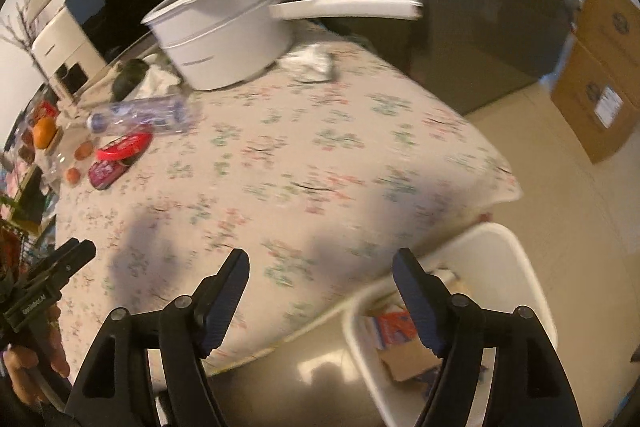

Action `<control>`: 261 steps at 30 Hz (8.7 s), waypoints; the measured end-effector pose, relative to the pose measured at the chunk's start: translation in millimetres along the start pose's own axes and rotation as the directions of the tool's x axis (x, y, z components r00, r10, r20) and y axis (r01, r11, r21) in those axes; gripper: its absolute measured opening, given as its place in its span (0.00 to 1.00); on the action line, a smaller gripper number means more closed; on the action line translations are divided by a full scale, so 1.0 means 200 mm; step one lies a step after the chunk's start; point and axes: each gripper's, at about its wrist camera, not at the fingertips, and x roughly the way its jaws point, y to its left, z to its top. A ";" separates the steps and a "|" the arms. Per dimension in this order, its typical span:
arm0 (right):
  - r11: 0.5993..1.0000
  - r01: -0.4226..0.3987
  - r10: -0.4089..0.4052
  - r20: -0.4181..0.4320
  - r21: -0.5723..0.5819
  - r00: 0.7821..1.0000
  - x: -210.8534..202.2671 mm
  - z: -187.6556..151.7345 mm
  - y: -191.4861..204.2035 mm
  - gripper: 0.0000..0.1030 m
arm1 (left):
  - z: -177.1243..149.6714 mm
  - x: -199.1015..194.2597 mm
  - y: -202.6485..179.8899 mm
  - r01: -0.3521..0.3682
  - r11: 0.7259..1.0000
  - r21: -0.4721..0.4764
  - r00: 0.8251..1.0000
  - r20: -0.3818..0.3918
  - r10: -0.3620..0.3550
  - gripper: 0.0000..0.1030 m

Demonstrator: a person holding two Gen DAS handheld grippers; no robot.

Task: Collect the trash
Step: 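Move both tools back over the table toward the red can, then grasp the red cartoon-face can with the left gripper while the right grasps the crumpled tissue, then carry the red can and tissue to the white bin and release them inside, then move both tools back over the table toward the red lid, then grasp the red round lid with the left gripper and lift it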

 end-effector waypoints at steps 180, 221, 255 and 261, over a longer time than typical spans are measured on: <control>0.963 0.182 -0.151 -0.160 0.199 0.975 -0.13 -0.41 -0.95 0.76 | -0.50 0.41 -1.31 0.414 0.842 0.346 0.882 -0.380 -0.278 0.53; 0.997 0.052 -0.054 -0.039 -0.060 0.998 -0.03 -0.13 0.05 0.82 | -0.06 -0.13 -0.02 0.011 0.994 0.108 1.000 -0.021 -0.008 0.96; 0.977 -0.038 0.044 0.021 -0.208 0.999 0.32 0.10 0.78 0.84 | 0.12 -0.09 0.74 -0.101 0.984 -0.144 0.994 0.026 0.106 0.97; 0.972 -0.006 0.015 0.033 -0.235 0.999 0.40 0.25 0.74 0.84 | 0.23 0.09 0.76 -0.027 0.979 -0.202 0.999 0.025 0.032 0.89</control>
